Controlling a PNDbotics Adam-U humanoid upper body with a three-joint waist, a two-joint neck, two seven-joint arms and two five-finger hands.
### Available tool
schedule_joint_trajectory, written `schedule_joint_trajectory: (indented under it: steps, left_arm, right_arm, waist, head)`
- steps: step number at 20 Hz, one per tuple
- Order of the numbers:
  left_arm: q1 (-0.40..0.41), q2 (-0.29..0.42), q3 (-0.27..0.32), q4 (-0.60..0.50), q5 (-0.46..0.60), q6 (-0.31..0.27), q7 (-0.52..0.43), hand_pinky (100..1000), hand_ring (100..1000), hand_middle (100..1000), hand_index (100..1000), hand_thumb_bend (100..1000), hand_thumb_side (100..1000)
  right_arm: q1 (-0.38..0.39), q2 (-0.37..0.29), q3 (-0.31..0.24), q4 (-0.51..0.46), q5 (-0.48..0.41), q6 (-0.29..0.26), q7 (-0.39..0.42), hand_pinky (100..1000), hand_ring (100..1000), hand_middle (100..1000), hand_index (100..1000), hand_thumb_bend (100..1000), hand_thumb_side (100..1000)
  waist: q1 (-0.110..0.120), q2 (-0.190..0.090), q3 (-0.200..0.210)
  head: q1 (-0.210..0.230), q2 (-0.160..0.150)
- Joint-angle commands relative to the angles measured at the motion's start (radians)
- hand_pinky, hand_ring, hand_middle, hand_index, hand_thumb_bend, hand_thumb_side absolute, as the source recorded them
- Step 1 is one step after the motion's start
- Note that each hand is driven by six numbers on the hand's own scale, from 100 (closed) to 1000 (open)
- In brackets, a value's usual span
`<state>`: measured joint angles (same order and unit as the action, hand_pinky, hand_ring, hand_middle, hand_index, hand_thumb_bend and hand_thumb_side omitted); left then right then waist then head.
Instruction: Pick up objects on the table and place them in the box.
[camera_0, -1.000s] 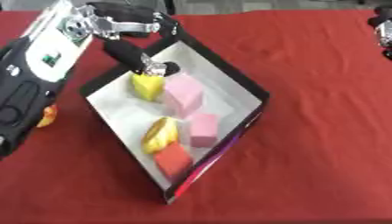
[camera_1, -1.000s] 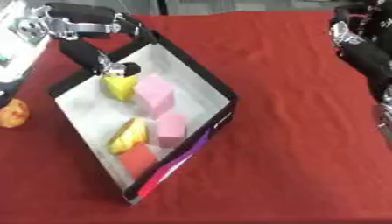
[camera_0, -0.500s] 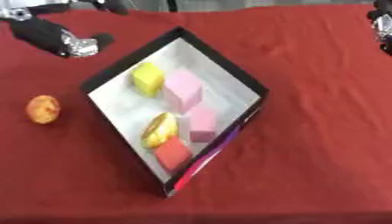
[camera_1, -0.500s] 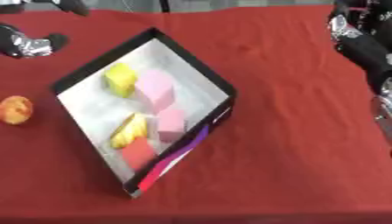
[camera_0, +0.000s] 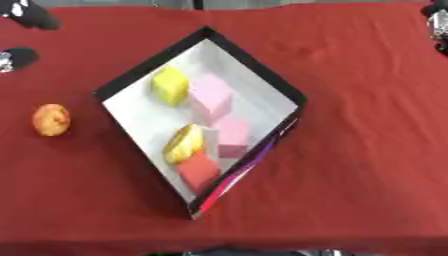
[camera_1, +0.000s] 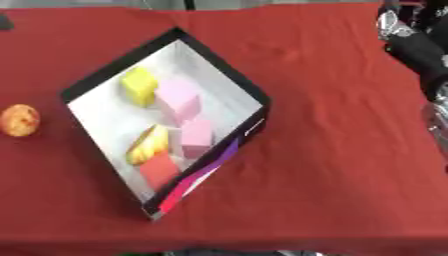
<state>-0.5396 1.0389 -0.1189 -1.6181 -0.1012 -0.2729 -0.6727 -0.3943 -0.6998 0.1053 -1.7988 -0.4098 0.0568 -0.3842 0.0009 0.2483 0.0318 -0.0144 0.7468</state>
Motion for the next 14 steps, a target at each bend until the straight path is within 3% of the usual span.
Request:
schedule_joint_trajectory:
  steps: [1, 9, 14]
  left_arm:
    - [0.042, 0.069, 0.035, -0.019, 0.008, 0.010, -0.005, 871, 861, 837, 888, 265, 818]
    - [0.119, 0.083, 0.036, -0.003, -0.040, 0.037, -0.009, 877, 870, 837, 894, 372, 800]
    - [0.128, 0.073, 0.011, 0.028, -0.104, 0.047, 0.009, 870, 871, 834, 887, 428, 694]
  right_arm:
    - [-0.005, -0.033, -0.015, -0.021, -0.001, -0.001, -0.005, 956, 717, 662, 811, 100, 144]
    - [-0.008, -0.021, -0.004, -0.018, 0.005, 0.005, 0.001, 955, 716, 661, 810, 100, 144]
    - [-0.009, -0.013, 0.013, -0.020, 0.016, 0.015, 0.015, 955, 715, 660, 810, 100, 151]
  waist:
    - [-0.001, -0.020, 0.000]
    - [-0.002, -0.018, 0.002]
    - [-0.001, -0.018, -0.002]
  head:
    - [0.006, 0.003]
    - [0.002, -0.009]
    - [0.002, -0.017]
